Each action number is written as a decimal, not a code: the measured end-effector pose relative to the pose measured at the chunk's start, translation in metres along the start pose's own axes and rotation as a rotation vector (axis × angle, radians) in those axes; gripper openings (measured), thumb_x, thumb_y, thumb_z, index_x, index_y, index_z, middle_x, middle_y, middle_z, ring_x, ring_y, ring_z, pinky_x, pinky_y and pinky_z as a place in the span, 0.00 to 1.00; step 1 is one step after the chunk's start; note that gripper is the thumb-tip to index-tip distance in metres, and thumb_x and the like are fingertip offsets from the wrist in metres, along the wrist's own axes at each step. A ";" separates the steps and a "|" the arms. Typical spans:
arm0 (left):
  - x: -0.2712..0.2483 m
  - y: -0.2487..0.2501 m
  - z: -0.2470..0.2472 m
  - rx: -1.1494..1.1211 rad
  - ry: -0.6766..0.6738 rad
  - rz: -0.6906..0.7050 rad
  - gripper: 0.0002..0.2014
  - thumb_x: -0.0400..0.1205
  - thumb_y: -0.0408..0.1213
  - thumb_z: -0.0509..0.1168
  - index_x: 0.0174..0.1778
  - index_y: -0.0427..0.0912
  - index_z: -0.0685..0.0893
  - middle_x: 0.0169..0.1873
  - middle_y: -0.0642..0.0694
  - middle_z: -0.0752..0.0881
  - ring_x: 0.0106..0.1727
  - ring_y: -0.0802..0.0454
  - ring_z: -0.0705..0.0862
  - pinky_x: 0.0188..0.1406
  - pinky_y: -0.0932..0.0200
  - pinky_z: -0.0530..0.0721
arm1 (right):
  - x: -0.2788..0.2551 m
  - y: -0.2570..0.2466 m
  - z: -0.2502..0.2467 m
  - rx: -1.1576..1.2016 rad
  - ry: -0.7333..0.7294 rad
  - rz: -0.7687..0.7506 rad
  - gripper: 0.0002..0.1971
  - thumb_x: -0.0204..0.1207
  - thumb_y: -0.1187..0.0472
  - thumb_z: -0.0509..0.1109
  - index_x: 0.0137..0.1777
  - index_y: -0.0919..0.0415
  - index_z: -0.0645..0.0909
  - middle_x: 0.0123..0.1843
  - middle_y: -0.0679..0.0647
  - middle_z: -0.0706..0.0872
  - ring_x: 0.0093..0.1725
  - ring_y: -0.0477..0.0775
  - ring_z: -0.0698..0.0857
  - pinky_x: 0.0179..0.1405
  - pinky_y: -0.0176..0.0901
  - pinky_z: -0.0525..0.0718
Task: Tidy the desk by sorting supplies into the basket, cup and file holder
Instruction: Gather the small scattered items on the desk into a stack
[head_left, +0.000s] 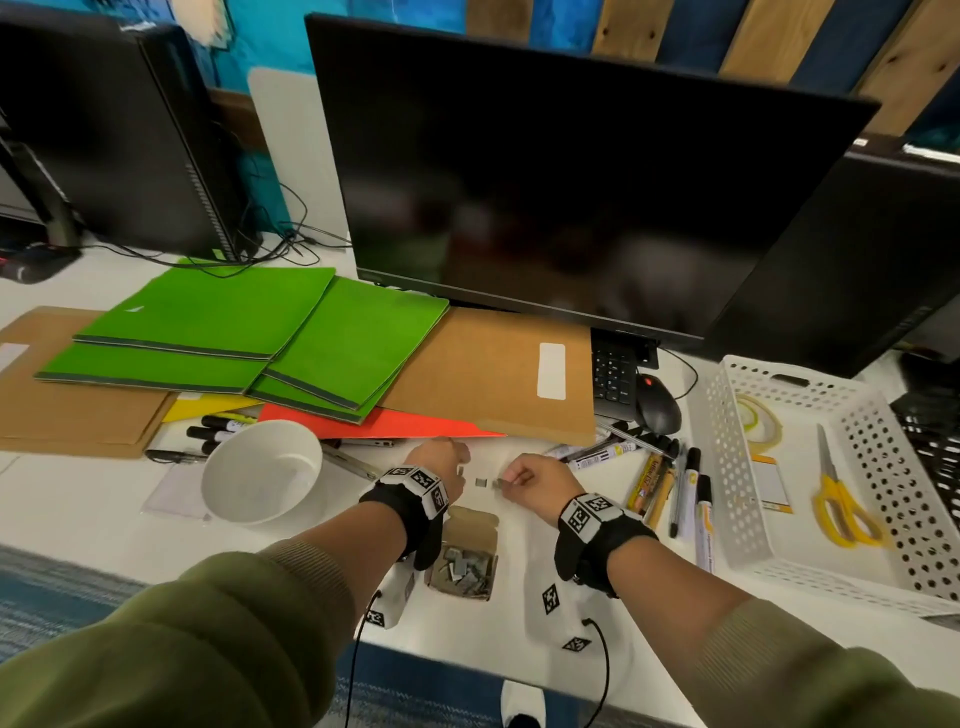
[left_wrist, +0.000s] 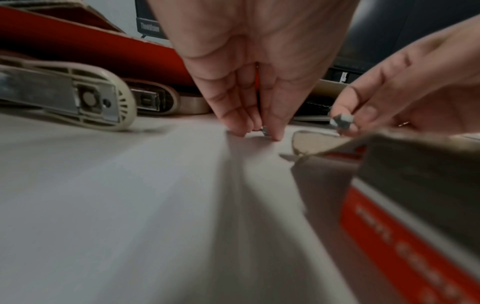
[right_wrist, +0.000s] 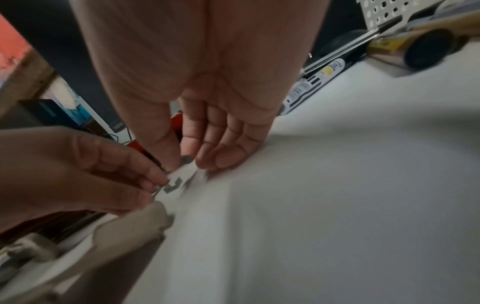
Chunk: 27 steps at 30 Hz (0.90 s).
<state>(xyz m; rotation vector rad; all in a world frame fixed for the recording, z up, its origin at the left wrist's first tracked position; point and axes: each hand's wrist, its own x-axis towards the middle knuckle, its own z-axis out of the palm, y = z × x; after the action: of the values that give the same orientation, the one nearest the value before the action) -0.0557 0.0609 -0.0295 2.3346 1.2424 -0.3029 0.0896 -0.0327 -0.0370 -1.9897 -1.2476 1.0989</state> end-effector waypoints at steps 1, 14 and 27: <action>0.001 0.000 0.000 0.013 -0.004 0.004 0.17 0.81 0.36 0.63 0.66 0.45 0.79 0.67 0.45 0.80 0.65 0.46 0.80 0.63 0.56 0.79 | -0.003 -0.001 0.000 0.023 -0.019 -0.016 0.16 0.71 0.70 0.72 0.30 0.49 0.76 0.33 0.44 0.79 0.36 0.45 0.78 0.39 0.28 0.75; -0.037 -0.001 -0.003 -0.088 0.090 0.143 0.14 0.82 0.38 0.62 0.62 0.43 0.80 0.62 0.45 0.81 0.64 0.48 0.79 0.62 0.60 0.74 | -0.053 -0.013 0.011 -0.157 -0.216 -0.191 0.18 0.63 0.68 0.78 0.30 0.41 0.78 0.41 0.41 0.77 0.43 0.47 0.78 0.50 0.39 0.79; -0.092 -0.012 0.029 -0.145 0.101 0.321 0.13 0.79 0.40 0.67 0.60 0.47 0.83 0.60 0.47 0.81 0.66 0.48 0.73 0.66 0.61 0.69 | -0.052 -0.004 0.022 -0.182 0.121 -0.094 0.10 0.74 0.64 0.70 0.54 0.57 0.82 0.50 0.50 0.77 0.48 0.49 0.77 0.49 0.32 0.73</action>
<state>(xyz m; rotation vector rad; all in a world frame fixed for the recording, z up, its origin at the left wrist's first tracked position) -0.1166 -0.0145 -0.0213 2.3978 0.8792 0.0127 0.0569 -0.0775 -0.0268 -2.0735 -1.4034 0.8323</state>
